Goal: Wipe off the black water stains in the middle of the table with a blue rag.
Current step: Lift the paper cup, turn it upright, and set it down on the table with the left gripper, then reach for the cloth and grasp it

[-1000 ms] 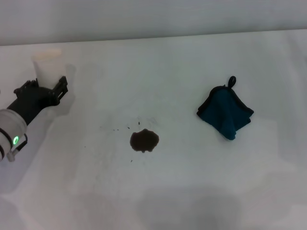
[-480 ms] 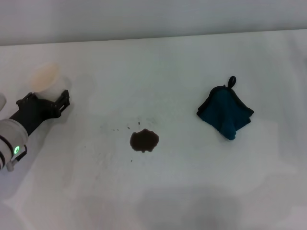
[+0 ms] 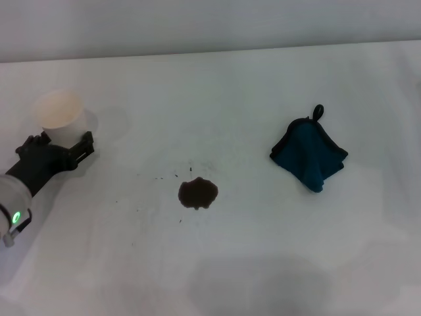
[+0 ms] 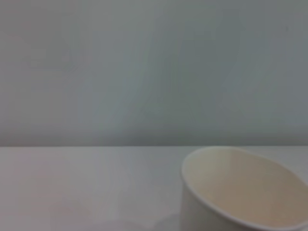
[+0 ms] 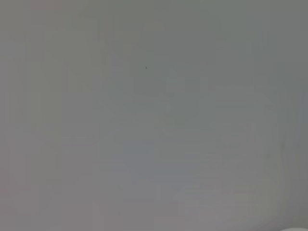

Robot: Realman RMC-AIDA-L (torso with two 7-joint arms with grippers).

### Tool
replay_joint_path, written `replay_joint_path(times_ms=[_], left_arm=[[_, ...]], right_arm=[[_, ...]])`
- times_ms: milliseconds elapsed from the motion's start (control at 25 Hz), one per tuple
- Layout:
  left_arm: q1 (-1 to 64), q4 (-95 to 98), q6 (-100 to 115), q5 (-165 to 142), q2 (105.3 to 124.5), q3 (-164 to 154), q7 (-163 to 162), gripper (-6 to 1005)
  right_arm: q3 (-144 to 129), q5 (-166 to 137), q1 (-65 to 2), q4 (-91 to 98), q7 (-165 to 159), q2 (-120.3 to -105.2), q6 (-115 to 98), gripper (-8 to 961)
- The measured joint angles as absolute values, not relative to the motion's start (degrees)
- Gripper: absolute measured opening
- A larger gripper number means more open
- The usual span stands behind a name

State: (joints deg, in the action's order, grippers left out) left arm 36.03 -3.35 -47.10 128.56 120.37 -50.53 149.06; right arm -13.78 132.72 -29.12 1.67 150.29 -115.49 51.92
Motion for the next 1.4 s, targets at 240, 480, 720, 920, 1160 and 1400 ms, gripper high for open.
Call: replay_joint_path(times_ms=[240, 480, 720, 920, 1160, 1400], left_arm=[[32.9, -3.9, -52.7, 128.9, 120.24, -50.4, 147.0, 884], [28.6, -5.0, -61.4, 128.7, 120.12, -50.4, 145.7, 893], [23.6, -5.9, -69.3, 128.8, 119.98, -50.5, 142.6, 892], [20.6, -5.0, -72.2, 129.1, 119.45, -49.2, 142.6, 891], [18.0, -2.5, -72.9, 129.6, 119.34, -48.2, 142.5, 890], [17.9, -1.5, -72.3, 132.1, 119.20, -48.1, 142.8, 889]], right_arm=[[-13.8, 132.7, -29.1, 1.7, 150.3, -115.49, 52.1, 836], [-14.3, 132.5, -29.0, 1.7, 147.1, -115.38, 52.2, 835], [-24.3, 127.4, -27.1, 7.6, 129.7, -114.97, 51.5, 835], [-41.1, 116.8, -24.3, 22.5, 110.6, -113.74, 51.3, 835], [-54.1, 93.3, -23.7, 41.4, 84.4, -109.20, 54.9, 835], [-55.3, 65.8, -26.0, 58.6, 57.6, -109.42, 67.3, 834]])
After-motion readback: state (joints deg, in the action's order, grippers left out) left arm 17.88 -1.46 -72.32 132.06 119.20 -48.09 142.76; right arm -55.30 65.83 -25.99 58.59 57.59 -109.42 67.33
